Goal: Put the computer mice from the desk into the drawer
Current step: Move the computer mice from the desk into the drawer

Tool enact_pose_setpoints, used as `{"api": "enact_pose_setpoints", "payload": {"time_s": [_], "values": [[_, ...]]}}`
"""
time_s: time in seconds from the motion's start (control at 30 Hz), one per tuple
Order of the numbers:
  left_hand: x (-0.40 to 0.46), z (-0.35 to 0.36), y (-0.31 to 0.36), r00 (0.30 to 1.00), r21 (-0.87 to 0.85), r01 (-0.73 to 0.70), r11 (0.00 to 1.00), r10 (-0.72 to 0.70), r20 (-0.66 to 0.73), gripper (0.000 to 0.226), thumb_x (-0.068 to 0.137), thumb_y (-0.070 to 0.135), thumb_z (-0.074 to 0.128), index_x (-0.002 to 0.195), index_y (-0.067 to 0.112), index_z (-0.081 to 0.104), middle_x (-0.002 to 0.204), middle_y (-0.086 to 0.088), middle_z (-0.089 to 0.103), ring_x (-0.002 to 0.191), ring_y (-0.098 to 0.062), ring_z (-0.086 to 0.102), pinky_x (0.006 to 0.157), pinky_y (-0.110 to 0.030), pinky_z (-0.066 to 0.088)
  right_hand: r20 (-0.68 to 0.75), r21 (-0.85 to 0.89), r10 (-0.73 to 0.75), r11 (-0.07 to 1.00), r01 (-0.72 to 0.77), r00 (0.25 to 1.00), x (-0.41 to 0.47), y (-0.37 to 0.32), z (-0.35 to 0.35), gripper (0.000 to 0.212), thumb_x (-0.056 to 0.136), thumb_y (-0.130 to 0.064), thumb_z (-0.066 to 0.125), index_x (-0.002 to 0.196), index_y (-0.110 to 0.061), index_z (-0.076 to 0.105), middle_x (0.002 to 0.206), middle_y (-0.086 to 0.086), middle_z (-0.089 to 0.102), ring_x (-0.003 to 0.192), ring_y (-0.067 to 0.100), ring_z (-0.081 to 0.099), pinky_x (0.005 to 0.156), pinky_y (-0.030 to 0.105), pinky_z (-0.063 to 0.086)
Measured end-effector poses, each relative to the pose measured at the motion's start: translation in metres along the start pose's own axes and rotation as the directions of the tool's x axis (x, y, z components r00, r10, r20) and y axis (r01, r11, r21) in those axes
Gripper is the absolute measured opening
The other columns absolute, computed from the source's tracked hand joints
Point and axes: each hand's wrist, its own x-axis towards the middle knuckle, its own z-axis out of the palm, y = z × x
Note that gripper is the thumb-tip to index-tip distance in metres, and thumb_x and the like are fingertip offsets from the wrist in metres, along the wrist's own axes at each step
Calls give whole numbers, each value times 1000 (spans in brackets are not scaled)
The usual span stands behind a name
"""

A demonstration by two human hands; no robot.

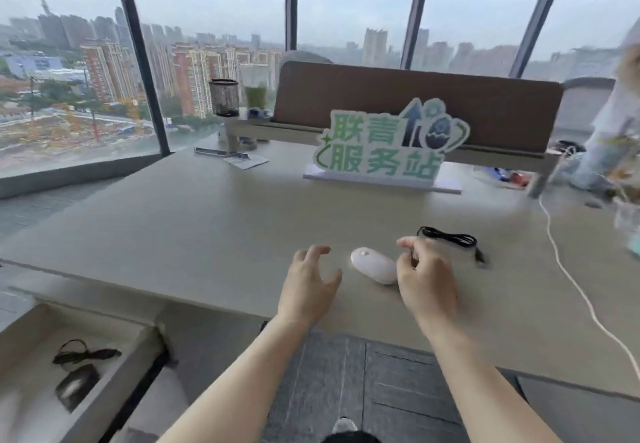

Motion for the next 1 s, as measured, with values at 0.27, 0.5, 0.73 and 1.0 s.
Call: {"api": "enact_pose_setpoints", "payload": {"time_s": [0.27,0.5,0.73,1.0], "values": [[27,79,50,979,269,-21,963,-35,202,73,75,58,59,142,43,38,152,3,35,133,-30,36,107,-38,34,272,-200,186,971,-133,944,16,78,-32,62,82,-37,69,138,-27,46,134,3,51,121,30,42,102,37,38],[48,91,61,965,355,5,935,-98,242,50,76,32,53,126,34,52,154,2,28,131,-35,34,102,-37,36,305,-217,185,969,-121,934,23,85,-33,59,85,-23,58,142,-23,42,134,8,57,122,33,44,101,37,40],[41,85,41,1000,360,-28,933,24,17,33,83,15,47,115,21,49,135,-8,46,109,-37,47,90,-41,41,238,-257,133,964,-69,962,15,77,-21,54,90,-25,60,142,-22,44,128,17,55,115,38,43,96,41,40],[16,-52,8,955,89,32,996,-4,-297,44,77,11,61,120,16,57,128,-12,53,111,-35,52,91,-38,43,136,78,-202,978,193,970,-8,-38,4,48,91,-21,61,137,-26,50,122,11,55,112,27,54,85,28,39]]}}
